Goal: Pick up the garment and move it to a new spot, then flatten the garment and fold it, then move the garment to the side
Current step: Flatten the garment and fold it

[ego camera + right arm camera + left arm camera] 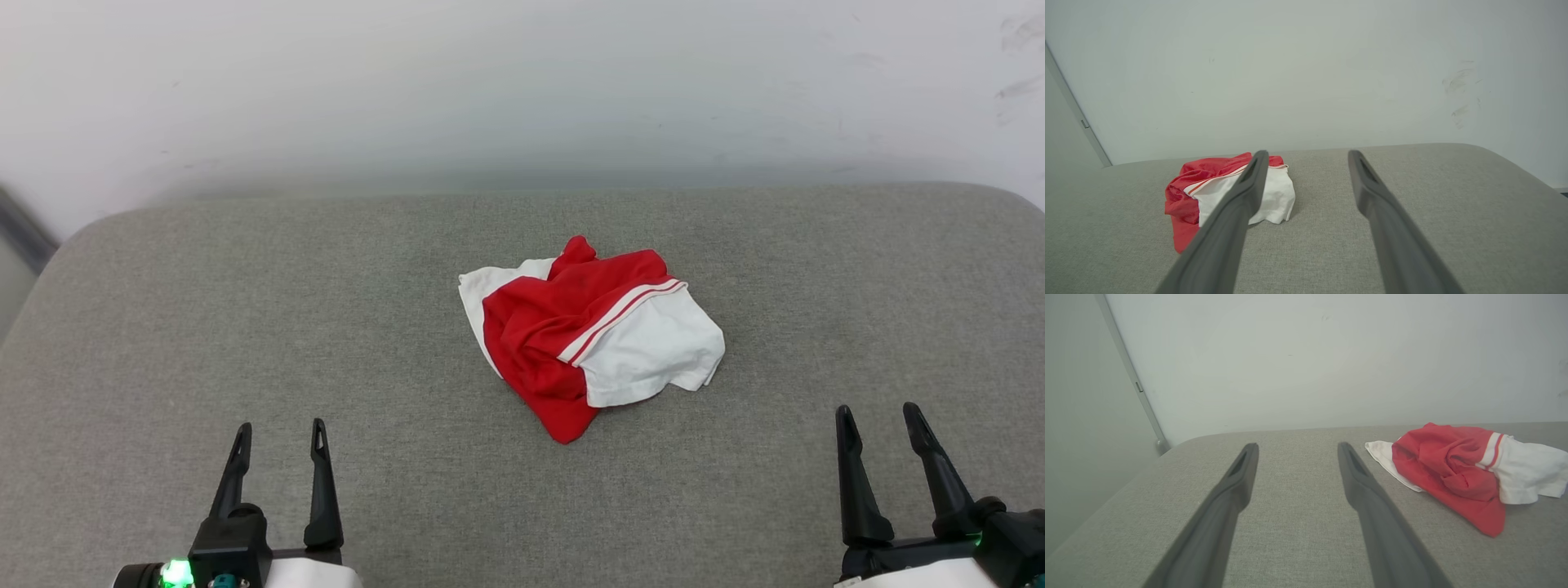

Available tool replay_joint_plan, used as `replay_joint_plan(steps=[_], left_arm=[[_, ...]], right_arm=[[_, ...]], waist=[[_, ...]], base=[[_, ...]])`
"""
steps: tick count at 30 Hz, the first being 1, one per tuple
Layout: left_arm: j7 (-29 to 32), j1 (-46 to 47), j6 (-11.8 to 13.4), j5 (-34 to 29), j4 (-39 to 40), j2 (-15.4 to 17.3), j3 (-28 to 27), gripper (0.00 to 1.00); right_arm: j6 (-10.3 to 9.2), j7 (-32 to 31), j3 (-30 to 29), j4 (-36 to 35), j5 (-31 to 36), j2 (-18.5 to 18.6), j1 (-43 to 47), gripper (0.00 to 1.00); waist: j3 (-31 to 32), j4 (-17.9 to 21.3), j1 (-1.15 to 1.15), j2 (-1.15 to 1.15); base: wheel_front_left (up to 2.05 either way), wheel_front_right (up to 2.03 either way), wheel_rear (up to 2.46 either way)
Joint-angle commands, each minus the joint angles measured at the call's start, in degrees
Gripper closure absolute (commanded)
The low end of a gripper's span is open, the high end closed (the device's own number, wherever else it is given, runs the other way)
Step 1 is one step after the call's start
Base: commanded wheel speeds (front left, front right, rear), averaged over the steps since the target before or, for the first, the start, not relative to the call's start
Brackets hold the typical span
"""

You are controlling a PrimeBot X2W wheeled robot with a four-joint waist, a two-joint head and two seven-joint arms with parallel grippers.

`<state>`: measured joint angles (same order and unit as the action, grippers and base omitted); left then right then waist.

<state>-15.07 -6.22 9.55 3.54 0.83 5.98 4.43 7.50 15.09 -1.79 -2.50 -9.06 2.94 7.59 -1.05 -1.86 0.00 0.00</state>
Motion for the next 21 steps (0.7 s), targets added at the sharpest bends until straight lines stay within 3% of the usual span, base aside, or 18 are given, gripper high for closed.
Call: replay_joint_plan(steps=[1,12,21], left_arm=[[-0.15,-0.56,-0.48,-0.42,-0.12,-0.3,-0.46,0.0],[-0.15,2.07,-2.79,-1.06,-0.76,-0.73,-2.17,0.0],[-0.14,18.38,-9.08,-0.97,-6.42,3.84,-3.04,0.0]], right_arm=[[-0.02,0.12,-0.01,-0.09,-0.42,-0.11,0.7,0.0],[-0.02,0.12,-0.08,-0.35,-0.05,-0.11,-0.01,0.0],[-0.02,0.12,0.19,-1.27,0.76,-0.11,-2.96,0.0]], waist=[[0.04,-0.01,0.0,0.0],[-0.62,-0.2,0.0,0.0],[-4.29,0.58,0.0,0.0]], base=[[0.0,0.0,0.0],[0.0,0.0,0.0],[0.0,0.0,0.0]])
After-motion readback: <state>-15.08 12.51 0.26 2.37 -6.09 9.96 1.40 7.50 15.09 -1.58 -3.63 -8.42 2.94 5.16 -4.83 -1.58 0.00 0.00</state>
